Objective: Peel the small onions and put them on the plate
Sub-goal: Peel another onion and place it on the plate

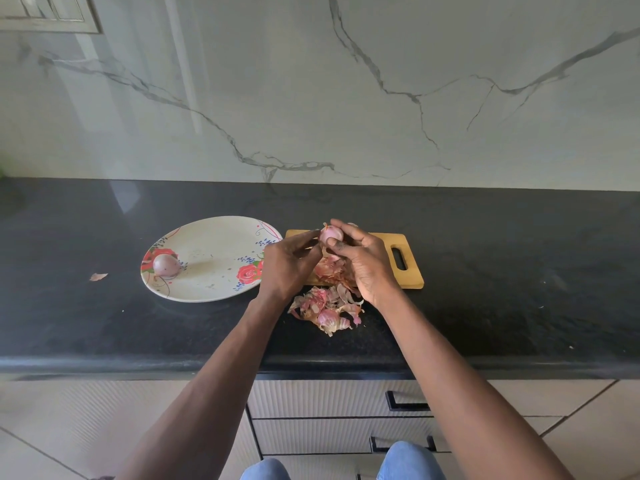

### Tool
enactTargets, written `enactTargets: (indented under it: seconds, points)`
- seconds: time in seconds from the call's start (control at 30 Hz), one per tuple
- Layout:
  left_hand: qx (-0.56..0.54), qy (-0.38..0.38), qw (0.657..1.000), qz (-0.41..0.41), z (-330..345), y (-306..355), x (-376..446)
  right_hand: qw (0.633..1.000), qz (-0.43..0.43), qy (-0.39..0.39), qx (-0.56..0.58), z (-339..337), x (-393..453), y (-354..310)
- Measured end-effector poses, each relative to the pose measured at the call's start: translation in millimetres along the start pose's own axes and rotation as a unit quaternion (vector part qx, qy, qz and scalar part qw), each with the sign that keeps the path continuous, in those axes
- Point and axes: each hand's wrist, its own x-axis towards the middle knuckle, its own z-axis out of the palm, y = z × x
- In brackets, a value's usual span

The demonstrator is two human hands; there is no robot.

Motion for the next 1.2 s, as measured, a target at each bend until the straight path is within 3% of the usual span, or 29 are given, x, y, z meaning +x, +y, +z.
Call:
enactTargets:
  seconds: [0.47, 0.77, 1.2]
  points:
    - [0.004, 0.006, 1.000, 0.005, -0.4, 3.4, -1.5, 0.992, -0.041, -0.017, -0.120, 2.8, -3.2, 1.4]
    - [0.011, 0.031, 0.999, -0.014, -1.2, -0.8, -0.2, 0.994, -0.012, -0.030, -0.108, 0.0, -0.6, 4.8]
    - [-0.051, 0.056, 0.993, -0.090, -0.6, 0.6, 4.5, 0.996, 0.042, -0.081, 0.024, 2.0, 0.1, 2.2]
